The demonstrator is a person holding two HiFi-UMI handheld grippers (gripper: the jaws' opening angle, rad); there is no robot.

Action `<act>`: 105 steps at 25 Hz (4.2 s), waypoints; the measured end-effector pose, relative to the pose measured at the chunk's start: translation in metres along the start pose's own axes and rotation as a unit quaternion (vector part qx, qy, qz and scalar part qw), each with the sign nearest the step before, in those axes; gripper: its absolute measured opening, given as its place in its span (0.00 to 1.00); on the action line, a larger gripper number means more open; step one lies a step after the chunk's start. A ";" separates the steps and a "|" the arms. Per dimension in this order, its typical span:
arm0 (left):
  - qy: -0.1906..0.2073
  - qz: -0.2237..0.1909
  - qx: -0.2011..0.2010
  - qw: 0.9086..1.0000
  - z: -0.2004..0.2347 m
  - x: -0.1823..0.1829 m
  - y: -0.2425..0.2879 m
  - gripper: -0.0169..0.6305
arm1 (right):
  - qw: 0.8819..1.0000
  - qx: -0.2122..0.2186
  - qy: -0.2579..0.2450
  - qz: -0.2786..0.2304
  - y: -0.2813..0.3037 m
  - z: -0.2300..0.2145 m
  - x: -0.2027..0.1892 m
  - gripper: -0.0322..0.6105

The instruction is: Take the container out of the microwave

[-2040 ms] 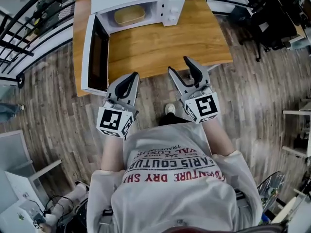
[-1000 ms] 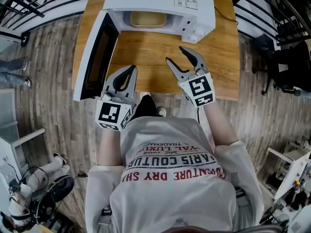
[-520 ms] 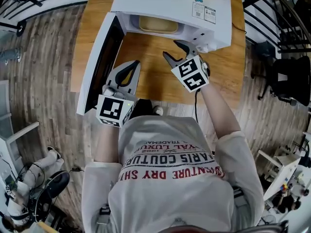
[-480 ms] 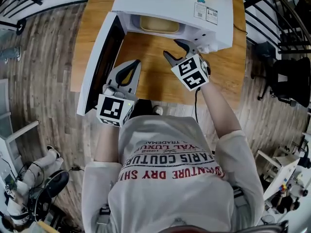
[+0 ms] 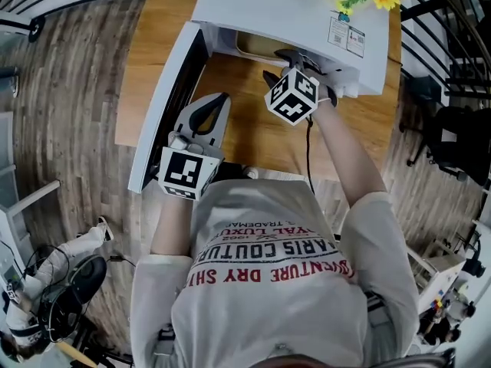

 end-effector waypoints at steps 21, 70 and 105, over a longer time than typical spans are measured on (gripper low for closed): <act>-0.005 0.004 0.003 1.000 0.016 -0.006 -0.005 0.05 | 0.992 0.038 -0.086 0.088 0.036 -0.013 0.005 0.11; 0.047 -0.105 0.012 0.993 -0.091 0.041 -0.137 0.05 | 0.851 -0.233 0.141 -0.449 -0.287 0.168 -0.071 0.10; 0.058 -0.099 0.012 0.993 -0.099 0.038 -0.135 0.05 | 0.848 -0.243 0.149 -0.447 -0.281 0.173 -0.082 0.10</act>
Point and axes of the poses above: the fingertips, and each gripper's own axes: y forward along the fingers, z to its left, x out of its top, the point moved 3 cm from there along -y, backward along the fingers, and after that the axes turned 15 degrees about x, right-handed, at the moved point
